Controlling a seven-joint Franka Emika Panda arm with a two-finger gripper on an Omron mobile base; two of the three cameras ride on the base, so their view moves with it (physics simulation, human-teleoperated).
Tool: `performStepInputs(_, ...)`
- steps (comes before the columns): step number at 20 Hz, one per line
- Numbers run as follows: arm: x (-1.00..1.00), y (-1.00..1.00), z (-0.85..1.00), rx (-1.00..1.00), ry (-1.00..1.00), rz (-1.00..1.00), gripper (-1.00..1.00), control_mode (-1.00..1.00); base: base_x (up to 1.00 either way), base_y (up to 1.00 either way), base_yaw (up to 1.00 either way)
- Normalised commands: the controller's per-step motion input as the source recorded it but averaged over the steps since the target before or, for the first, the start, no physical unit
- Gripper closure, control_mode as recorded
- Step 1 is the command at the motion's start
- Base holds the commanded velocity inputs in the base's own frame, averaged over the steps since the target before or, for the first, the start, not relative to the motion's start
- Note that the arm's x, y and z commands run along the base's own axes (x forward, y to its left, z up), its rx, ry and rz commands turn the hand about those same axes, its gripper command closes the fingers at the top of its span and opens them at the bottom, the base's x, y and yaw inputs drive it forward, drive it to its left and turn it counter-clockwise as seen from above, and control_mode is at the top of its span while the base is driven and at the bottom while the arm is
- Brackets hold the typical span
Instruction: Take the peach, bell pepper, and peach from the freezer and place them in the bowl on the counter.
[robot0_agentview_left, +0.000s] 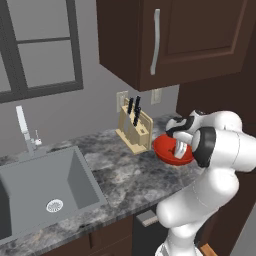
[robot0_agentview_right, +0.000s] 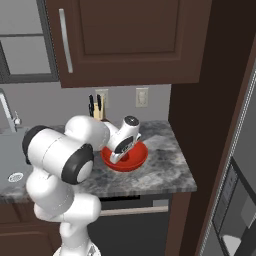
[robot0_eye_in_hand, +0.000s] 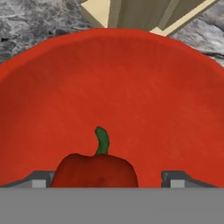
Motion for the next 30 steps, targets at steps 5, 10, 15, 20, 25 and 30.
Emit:
performStepInputs(5,-0.26,0.15,-0.01,-0.01,-0.02,0.0,-1.0,-1.0,0.0,0.0,0.0)
performStepInputs(10,-0.52,0.0,0.0,0.0,0.0,0.0,-1.0,-1.0,0.0,0.0,0.0)
performStepInputs(15,-0.58,0.07,0.17,0.0,-0.11,-0.01,-1.0,-1.0,0.0,0.0,0.0)
performStepInputs(20,-0.45,0.0,0.54,0.0,-0.17,-0.05,-1.0,-1.0,0.0,0.0,0.0)
performStepInputs(25,-0.84,0.1,0.56,0.0,-0.24,-0.1,-1.0,-1.0,0.0,0.0,0.0)
performStepInputs(30,-0.8,0.25,0.74,-0.02,-0.08,-0.14,-1.0,-1.0,0.0,0.0,0.0)
